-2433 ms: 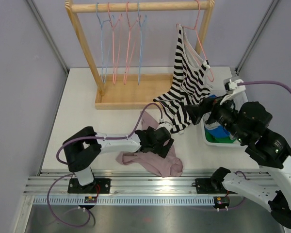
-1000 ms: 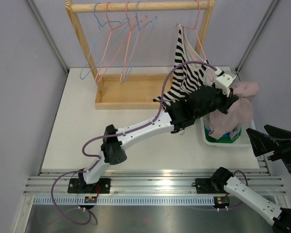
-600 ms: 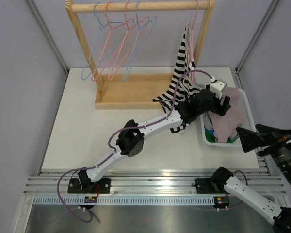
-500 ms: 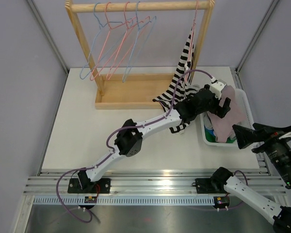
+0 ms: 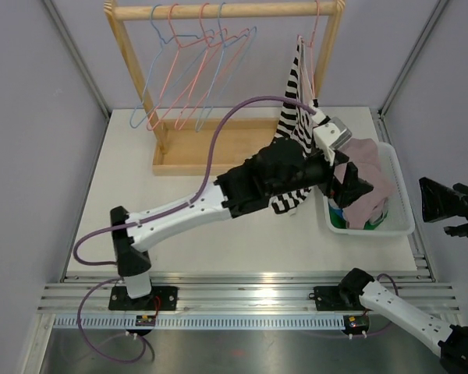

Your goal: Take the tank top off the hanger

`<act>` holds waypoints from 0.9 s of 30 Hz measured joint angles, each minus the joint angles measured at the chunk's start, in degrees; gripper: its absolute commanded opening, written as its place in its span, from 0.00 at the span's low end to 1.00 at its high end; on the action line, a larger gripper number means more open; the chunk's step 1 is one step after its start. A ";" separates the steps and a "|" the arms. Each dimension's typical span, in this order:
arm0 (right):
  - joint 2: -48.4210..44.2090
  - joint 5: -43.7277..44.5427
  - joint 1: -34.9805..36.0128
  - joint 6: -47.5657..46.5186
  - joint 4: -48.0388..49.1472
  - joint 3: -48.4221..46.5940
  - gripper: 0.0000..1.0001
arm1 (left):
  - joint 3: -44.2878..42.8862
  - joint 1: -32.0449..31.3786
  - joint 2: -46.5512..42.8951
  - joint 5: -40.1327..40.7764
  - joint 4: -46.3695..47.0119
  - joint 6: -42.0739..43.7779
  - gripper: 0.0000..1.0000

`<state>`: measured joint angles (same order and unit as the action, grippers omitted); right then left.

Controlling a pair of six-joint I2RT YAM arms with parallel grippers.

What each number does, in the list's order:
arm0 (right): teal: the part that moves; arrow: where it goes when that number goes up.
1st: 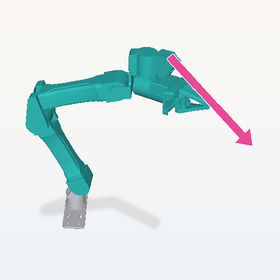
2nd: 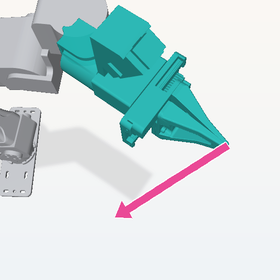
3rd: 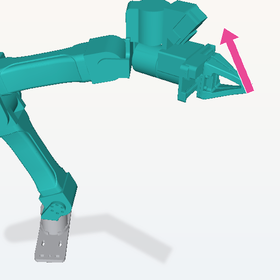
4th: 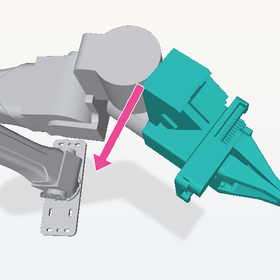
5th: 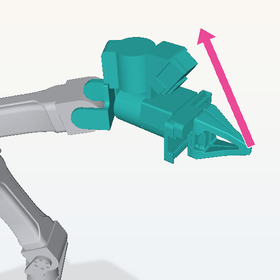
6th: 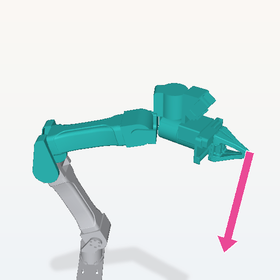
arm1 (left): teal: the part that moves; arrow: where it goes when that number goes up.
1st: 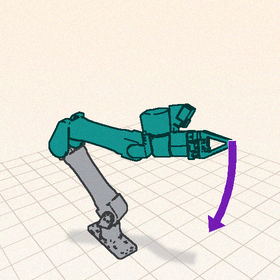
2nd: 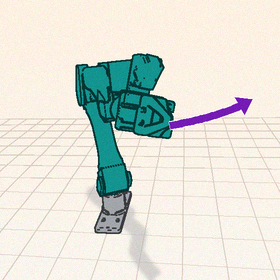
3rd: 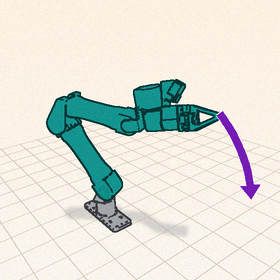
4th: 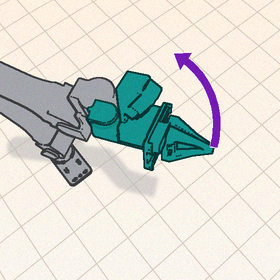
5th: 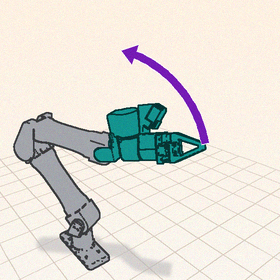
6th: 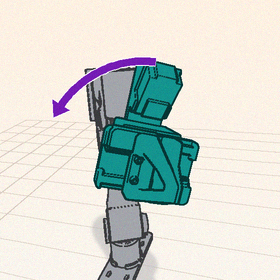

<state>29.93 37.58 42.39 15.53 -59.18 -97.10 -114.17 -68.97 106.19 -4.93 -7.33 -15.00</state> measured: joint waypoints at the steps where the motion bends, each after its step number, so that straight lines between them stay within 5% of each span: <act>1: 1.22 0.98 -0.02 -0.52 0.20 -1.66 1.00 | 2.97 -0.76 -2.97 0.96 -0.11 -0.02 0.99; 14: 38.84 5.46 0.00 -9.97 0.31 -17.00 0.98 | 42.36 -6.08 -28.96 32.87 -19.67 -9.42 0.99; 22: 56.65 -2.29 -6.84 -15.82 -1.07 -39.47 0.98 | 51.12 -6.03 -45.55 41.22 -35.78 -19.65 0.99; 27: 60.04 -9.53 -13.42 -18.05 -0.46 -42.16 0.91 | 52.96 -6.03 -52.70 40.94 -41.99 -21.66 0.99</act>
<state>89.97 28.05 28.97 -2.52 -59.64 -139.26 -61.21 -75.00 53.49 36.01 -49.32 -36.67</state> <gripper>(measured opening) 0.947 0.988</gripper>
